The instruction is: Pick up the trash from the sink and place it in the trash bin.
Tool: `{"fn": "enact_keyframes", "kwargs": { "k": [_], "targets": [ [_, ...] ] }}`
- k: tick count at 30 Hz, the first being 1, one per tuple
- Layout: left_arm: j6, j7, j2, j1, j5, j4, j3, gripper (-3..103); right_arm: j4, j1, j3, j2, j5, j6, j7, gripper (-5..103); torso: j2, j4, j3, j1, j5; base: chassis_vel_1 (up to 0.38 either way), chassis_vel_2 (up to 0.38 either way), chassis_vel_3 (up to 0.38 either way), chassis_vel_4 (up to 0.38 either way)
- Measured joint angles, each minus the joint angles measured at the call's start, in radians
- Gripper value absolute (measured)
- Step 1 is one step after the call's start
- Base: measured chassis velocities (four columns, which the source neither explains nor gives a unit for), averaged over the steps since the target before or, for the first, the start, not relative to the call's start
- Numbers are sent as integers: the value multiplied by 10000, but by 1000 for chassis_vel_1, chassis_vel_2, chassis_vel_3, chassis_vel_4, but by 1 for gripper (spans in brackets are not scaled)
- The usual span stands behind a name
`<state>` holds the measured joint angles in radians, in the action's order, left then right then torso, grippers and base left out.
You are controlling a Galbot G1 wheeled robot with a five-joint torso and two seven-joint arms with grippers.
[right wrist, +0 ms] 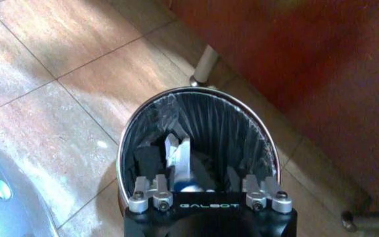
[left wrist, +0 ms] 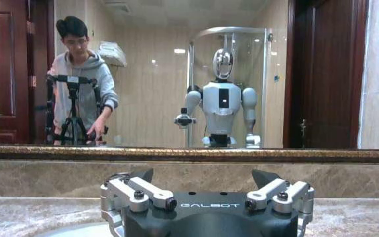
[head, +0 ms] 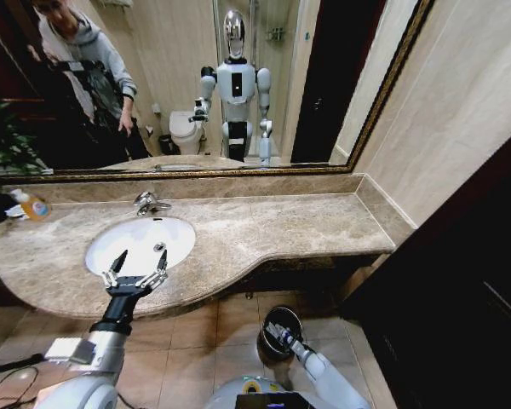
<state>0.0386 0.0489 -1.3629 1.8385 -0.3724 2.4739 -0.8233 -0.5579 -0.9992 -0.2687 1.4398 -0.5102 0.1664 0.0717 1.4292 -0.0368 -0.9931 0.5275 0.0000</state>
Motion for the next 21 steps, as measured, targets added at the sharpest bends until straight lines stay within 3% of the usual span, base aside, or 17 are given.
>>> {"fn": "enact_keyframes", "kwargs": {
  "k": [1,3,6,8,9,11,12,13,19,21],
  "targets": [
    [0,0,0,0,0,0,0,100,-12,-11,-2,0,-3,-6,1,60,0,0,0,0,0,0,0,0,0],
    [0,0,0,0,0,0,0,100,-20,-22,-5,3,-4,-16,1,60,0,0,0,0,0,0,0,0,0],
    [0,0,0,0,0,0,0,100,-94,-64,-16,12,-12,-55,2,77,0,0,0,0,0,0,0,0,0],
    [0,0,0,0,0,0,0,100,-166,-90,-18,6,-12,-84,27,82,0,0,0,0,0,0,0,0,0],
    [0,0,-1,0,0,0,0,100,-292,-134,-21,-22,0,-144,162,87,0,0,0,0,1,0,0,0,0],
    [0,0,-1,0,0,0,0,100,-424,-179,-19,-60,30,-212,300,87,0,-1,0,0,2,0,0,0,0],
    [0,0,0,0,0,0,0,100,-904,-339,13,-230,160,-399,735,96,0,0,0,0,1,0,0,0,0],
    [0,0,0,0,0,0,0,100,-904,-339,13,-230,160,-399,735,96,0,0,0,0,1,0,0,0,0],
    [0,0,0,0,0,0,0,100,-3565,-1479,-104,-854,1324,-738,1241,100,0,2,-1,0,1,0,0,0,0],
    [0,0,0,1,0,0,0,100,-5633,-2346,-400,-1194,2016,-793,1396,100,0,-2,1,0,3,0,0,0,0]
  ]
}}
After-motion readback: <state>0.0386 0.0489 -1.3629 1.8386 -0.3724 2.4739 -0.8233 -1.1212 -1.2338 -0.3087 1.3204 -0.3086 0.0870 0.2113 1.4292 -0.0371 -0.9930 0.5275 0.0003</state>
